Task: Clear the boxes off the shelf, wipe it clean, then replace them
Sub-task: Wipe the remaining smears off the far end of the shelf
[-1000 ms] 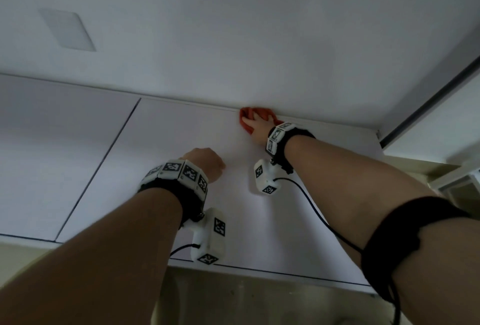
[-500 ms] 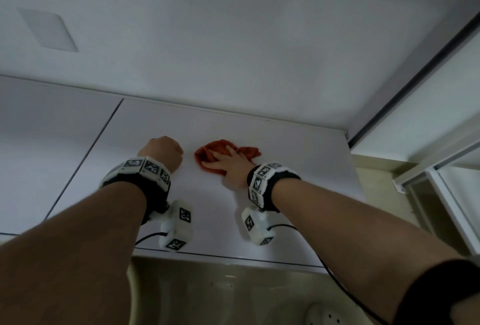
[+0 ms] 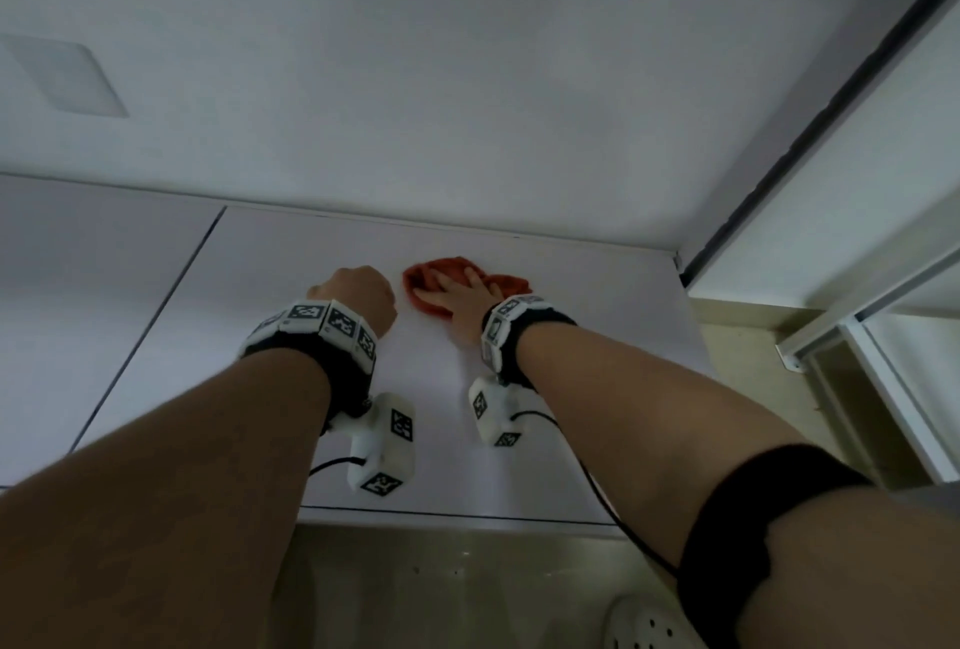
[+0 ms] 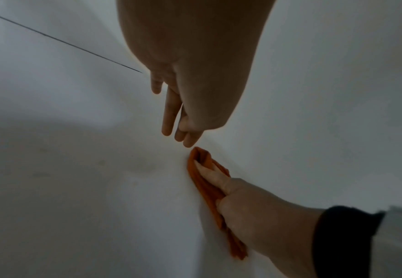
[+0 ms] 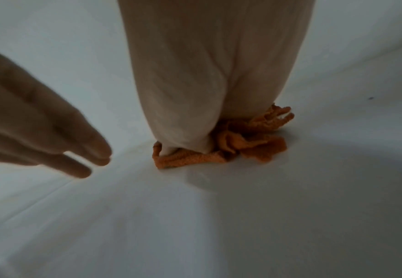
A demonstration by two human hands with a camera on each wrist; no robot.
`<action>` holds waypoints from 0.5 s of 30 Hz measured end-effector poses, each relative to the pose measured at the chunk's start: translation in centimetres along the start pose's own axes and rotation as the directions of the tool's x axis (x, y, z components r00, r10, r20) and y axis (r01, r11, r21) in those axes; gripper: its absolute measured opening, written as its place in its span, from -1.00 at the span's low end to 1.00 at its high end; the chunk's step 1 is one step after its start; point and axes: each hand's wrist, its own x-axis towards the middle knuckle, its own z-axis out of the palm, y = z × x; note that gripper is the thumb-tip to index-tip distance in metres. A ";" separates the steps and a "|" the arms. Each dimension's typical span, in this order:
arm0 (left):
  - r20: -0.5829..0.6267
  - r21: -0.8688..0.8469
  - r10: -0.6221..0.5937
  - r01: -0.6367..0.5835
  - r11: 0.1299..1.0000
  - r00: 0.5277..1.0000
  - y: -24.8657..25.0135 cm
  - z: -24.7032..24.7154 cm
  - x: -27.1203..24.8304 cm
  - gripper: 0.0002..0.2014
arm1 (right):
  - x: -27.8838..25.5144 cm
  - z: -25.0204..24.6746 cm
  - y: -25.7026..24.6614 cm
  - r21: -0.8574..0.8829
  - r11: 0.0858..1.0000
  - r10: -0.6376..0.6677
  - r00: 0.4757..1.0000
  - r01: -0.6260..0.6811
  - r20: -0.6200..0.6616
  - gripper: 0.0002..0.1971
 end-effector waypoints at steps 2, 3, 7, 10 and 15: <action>-0.002 0.015 0.020 -0.020 1.000 1.000 1.0 0.1 0.4 -0.67 | -0.2 -0.3 3.1 0.058 0.997 0.055 0.998 -0.054 -0.023 -0.34; -0.005 0.031 0.024 -0.024 0.999 1.000 1.5 0.4 0.6 -0.67 | -0.5 -0.3 4.9 0.078 0.993 0.090 0.995 -0.087 -0.035 -0.33; 0.043 0.063 0.010 -0.013 0.998 0.999 2.2 1.9 1.0 -0.68 | -2.5 0.4 11.1 0.200 0.953 0.245 0.968 -0.229 -0.059 -0.36; 0.072 0.075 0.021 -0.027 0.997 0.997 2.7 2.5 0.9 -0.68 | -4.4 1.6 14.9 0.251 0.908 0.364 0.929 -0.335 -0.074 -0.37; 0.084 0.088 0.037 -0.044 0.995 0.996 3.5 2.6 0.8 -0.66 | -7.4 4.1 17.9 0.306 0.784 0.577 0.816 -0.541 -0.034 -0.34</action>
